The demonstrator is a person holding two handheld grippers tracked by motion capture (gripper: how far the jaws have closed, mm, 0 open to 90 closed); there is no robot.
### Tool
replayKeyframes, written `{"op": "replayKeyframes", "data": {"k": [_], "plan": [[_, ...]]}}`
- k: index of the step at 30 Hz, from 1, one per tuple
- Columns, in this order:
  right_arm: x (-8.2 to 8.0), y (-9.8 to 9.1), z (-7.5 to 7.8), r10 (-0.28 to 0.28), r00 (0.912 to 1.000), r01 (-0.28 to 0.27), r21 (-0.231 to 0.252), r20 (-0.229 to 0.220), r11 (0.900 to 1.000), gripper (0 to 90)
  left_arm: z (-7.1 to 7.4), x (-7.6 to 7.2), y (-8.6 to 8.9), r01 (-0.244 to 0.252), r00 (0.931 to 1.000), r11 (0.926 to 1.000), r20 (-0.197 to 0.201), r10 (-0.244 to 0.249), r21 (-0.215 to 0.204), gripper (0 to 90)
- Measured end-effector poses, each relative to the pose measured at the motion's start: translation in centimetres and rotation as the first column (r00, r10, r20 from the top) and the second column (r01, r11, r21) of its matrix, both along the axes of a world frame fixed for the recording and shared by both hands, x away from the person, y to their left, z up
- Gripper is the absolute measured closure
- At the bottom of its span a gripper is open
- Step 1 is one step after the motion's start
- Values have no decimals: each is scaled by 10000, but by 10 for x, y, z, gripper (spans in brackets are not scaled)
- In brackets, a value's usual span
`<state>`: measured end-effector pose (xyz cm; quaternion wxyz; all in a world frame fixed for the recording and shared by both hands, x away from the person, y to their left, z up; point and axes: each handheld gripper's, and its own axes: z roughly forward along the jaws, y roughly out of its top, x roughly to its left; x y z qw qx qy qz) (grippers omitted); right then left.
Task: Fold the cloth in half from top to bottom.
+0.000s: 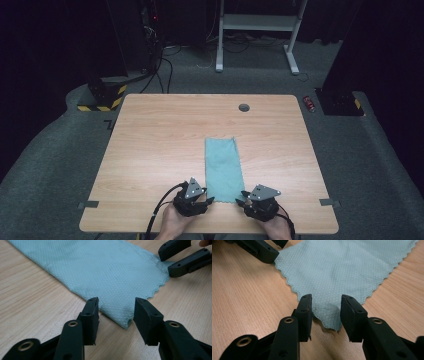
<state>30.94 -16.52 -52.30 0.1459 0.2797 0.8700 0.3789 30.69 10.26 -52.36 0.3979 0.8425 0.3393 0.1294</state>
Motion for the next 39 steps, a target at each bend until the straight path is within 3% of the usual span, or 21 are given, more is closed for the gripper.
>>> {"op": "replayKeyframes", "data": {"k": [8,14,18,32,36,39], "plan": [[2,-1,0,123,9999,-123,-57,24,9999,761,-1,-3,-2,98,9996,9998,272,-103,162,701],[2,3,2,166,9997,-158,-398,196,9991,869,0,-2,-4,284,9993,9994,236,-289,210,815],[2,4,2,160,9995,-145,-562,264,9983,892,0,-2,-6,335,9991,9990,253,-342,292,871],[-5,8,5,420,9980,-394,-566,462,9976,900,7,-6,5,182,9998,9997,57,-181,-158,893],[-6,10,6,604,9964,-570,-580,594,9967,900,8,-6,8,172,9998,9998,90,-171,-100,893],[-6,12,7,687,9967,-660,-620,428,9959,894,7,-6,9,123,9999,9999,17,-123,-89,893]]}}
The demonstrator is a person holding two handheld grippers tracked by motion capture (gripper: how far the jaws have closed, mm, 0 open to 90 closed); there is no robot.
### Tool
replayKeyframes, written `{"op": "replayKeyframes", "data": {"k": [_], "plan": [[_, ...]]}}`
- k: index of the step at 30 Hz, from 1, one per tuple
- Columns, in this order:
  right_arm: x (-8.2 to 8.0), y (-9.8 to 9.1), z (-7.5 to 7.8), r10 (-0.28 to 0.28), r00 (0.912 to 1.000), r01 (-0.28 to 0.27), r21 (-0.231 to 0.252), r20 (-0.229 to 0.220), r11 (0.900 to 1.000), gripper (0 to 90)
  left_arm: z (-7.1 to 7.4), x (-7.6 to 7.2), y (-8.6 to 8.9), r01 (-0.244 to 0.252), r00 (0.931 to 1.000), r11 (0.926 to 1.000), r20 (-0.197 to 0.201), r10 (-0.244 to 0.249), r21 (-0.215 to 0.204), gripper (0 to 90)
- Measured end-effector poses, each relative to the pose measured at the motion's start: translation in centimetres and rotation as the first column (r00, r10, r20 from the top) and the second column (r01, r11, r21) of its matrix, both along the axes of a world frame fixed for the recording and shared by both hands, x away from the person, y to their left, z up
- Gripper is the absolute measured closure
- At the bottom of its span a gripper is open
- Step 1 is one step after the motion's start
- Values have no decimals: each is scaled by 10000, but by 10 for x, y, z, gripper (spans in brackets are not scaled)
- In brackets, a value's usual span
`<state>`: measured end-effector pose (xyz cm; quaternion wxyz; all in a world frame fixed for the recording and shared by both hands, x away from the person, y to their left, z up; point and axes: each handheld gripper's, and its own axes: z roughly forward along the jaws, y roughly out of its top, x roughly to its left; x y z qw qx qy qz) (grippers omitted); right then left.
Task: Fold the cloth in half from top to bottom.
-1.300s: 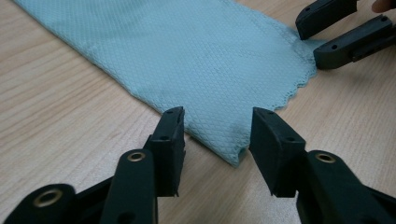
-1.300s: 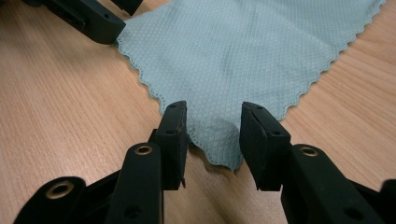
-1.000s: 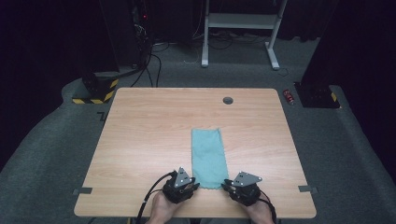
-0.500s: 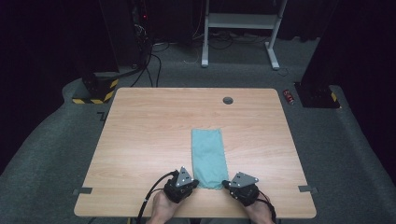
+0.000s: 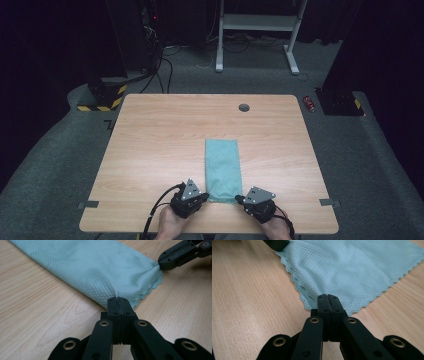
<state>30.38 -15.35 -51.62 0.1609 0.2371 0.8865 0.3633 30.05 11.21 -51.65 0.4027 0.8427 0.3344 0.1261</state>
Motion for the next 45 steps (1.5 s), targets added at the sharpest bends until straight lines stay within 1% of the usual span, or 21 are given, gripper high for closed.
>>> {"op": "replayKeyframes", "data": {"k": [1,2,3,6,10,12,13,16,18,19,21,25,27,30,32,37,40,42,45], "plan": [[0,1,-1,-6,9999,5,-10,-105,10000,872,-1,0,0,5,10000,10000,-27,-5,30,893],[1,1,-2,42,10000,-42,-7,-85,10000,831,-1,0,1,-4,10000,10000,-82,4,26,893],[1,2,-2,62,9998,-62,3,-213,10000,800,-1,0,1,-14,10000,10000,-92,14,34,893],[3,2,-3,25,9994,-19,184,-351,9998,701,-2,0,1,-8,9999,10000,-108,9,73,893],[4,5,-5,51,9990,-40,237,-455,9997,672,-3,1,1,15,9999,10000,-125,-13,84,893],[5,6,-5,8,9987,7,294,-504,9996,693,-4,0,1,-14,9999,10000,-150,15,62,893],[5,7,-5,-10,9989,25,332,-462,9994,740,-4,1,1,-6,9999,10000,-166,7,82,893],[5,8,-5,-66,9997,70,158,-255,9999,853,-4,1,1,-2,9998,10000,-191,3,57,893],[5,9,-5,-130,9998,131,59,-153,9999,882,-4,1,0,-1,9998,10000,-212,1,-2,893],[5,9,-5,-150,9998,149,-4,-131,9999,888,-4,1,0,2,9998,10000,-210,-2,-6,893],[4,11,-4,-127,9999,128,-149,55,9998,897,-4,1,1,7,9998,10000,-181,-7,-1,893],[2,11,-3,-10,10000,12,-207,90,9998,900,0,0,3,9,10000,9999,-40,-9,-103,894],[-2,11,-1,44,9999,-43,-133,114,9999,900,3,-2,5,16,10000,9998,48,-15,-176,894],[-6,10,7,153,9994,-153,2,301,9999,900,8,-3,9,25,9999,9991,111,-20,-428,894],[-7,10,12,224,9992,-227,67,335,9997,900,11,-5,10,47,9998,9990,219,-38,-440,894],[-11,11,22,507,9980,-510,55,366,9987,900,20,-12,13,119,9996,9988,251,-107,-471,894],[-15,11,30,790,9965,-792,41,261,9969,900,26,-18,15,250,9994,9990,261,-240,-375,894],[-18,11,35,914,9956,-915,49,213,9958,900,31,-24,15,312,9990,9990,334,-301,-333,893],[-23,11,44,1082,9940,-1085,171,176,9939,900,40,-29,17,382,9984,9987,423,-368,-345,894]]}}
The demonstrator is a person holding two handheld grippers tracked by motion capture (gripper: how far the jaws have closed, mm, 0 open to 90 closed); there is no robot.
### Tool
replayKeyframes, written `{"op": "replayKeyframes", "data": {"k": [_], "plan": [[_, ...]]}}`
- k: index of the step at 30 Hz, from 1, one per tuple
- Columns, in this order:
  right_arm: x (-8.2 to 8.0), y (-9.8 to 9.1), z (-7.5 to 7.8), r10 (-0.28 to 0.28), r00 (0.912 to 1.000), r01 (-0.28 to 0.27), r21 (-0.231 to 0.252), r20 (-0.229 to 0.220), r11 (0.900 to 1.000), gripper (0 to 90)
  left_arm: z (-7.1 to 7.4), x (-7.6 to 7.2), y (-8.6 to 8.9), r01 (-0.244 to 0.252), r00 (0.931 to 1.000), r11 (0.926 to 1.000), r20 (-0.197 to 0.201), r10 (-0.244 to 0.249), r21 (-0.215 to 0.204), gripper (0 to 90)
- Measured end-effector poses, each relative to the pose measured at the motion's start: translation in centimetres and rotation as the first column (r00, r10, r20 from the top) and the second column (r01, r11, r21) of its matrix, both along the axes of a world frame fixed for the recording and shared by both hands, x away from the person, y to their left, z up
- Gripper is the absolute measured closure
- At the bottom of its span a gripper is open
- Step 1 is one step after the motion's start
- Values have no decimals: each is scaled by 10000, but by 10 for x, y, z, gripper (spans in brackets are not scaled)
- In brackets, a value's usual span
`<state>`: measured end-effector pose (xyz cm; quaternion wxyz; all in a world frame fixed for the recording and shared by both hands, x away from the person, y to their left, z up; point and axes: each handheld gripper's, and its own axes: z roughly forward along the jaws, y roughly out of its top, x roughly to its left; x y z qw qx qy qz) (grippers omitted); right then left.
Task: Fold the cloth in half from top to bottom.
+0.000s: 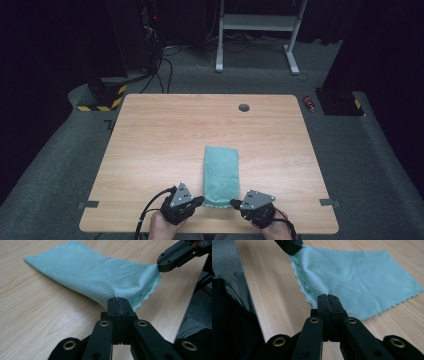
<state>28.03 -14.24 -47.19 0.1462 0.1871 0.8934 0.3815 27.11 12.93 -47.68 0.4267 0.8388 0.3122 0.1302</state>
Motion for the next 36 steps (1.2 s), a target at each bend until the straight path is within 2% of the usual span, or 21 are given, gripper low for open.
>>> {"op": "replayKeyframes", "data": {"k": [4,7,10,12,19,24,36], "plan": [[-4,-1,13,155,9998,-153,200,-122,9997,899,16,-6,3,75,10000,9994,58,-73,-337,894],[-9,-1,29,294,9995,-290,352,-129,9990,899,28,-9,4,138,9998,9987,166,-130,-484,894],[-9,-1,40,403,9989,-392,426,-249,9983,899,36,-6,6,177,9998,9974,93,-171,-702,894],[-4,-1,43,364,9990,-355,347,-265,9988,898,39,1,6,142,9999,9975,92,-136,-689,894],[23,0,43,-8,9977,17,134,-675,9999,897,36,27,5,33,9991,9962,-408,-69,-869,894],[33,2,42,-119,9969,121,20,-783,9999,897,35,39,3,12,9993,9980,-375,-36,-638,894],[51,3,39,-426,9958,427,-4,-810,9991,897,32,58,1,-129,9984,9981,-558,95,-598,896]]}}
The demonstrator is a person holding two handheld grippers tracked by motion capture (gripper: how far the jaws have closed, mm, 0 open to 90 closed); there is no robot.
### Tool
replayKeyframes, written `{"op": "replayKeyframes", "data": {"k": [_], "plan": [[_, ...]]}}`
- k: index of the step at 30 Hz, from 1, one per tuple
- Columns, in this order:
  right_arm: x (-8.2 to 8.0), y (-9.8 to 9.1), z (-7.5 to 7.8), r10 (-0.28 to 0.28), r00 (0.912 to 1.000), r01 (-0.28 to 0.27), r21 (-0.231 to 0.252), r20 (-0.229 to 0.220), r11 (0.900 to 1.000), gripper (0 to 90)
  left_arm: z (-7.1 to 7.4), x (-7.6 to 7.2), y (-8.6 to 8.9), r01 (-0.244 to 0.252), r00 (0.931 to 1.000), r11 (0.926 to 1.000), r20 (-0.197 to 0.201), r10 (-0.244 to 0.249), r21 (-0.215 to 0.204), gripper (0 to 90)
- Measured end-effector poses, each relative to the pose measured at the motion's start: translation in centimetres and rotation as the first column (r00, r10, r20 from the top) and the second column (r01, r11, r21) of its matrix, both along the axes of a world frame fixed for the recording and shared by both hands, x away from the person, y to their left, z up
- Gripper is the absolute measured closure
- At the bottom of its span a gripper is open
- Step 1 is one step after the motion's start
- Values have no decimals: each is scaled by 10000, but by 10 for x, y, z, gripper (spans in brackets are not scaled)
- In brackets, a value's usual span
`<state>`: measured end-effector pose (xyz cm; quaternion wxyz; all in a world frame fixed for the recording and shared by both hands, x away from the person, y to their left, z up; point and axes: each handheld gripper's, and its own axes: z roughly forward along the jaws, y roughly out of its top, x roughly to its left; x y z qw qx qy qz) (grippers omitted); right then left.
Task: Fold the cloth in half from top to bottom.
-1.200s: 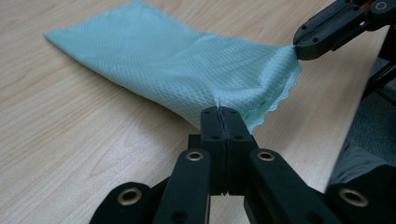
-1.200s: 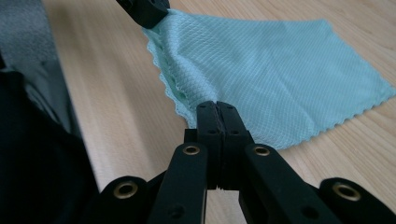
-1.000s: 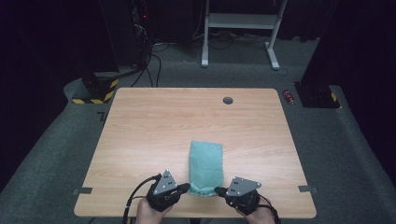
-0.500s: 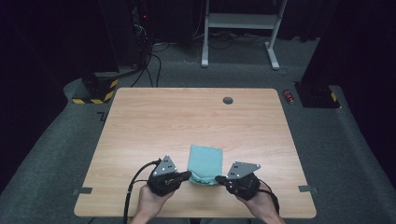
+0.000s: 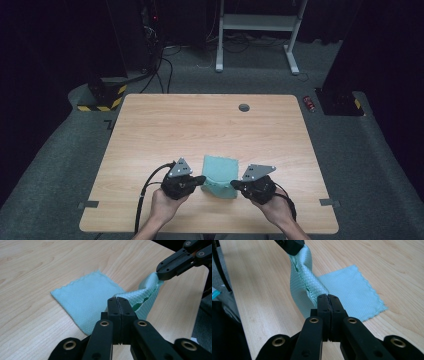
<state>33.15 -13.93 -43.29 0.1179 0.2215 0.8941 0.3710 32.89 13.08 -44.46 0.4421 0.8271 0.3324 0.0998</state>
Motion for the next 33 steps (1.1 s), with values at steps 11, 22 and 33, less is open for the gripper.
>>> {"op": "replayKeyframes", "data": {"k": [11,22,33], "plan": [[19,0,-6,-536,9986,536,128,-30,9985,895,-6,23,-1,-349,9988,9993,-339,345,-121,897],[45,3,-19,-1024,9939,1018,-163,-403,9947,894,-16,53,-9,-697,9947,9968,-723,725,395,896],[70,10,-37,-1447,9846,1407,-458,-983,9890,891,-35,78,-13,-1195,9817,9899,-1396,1294,769,895]]}}
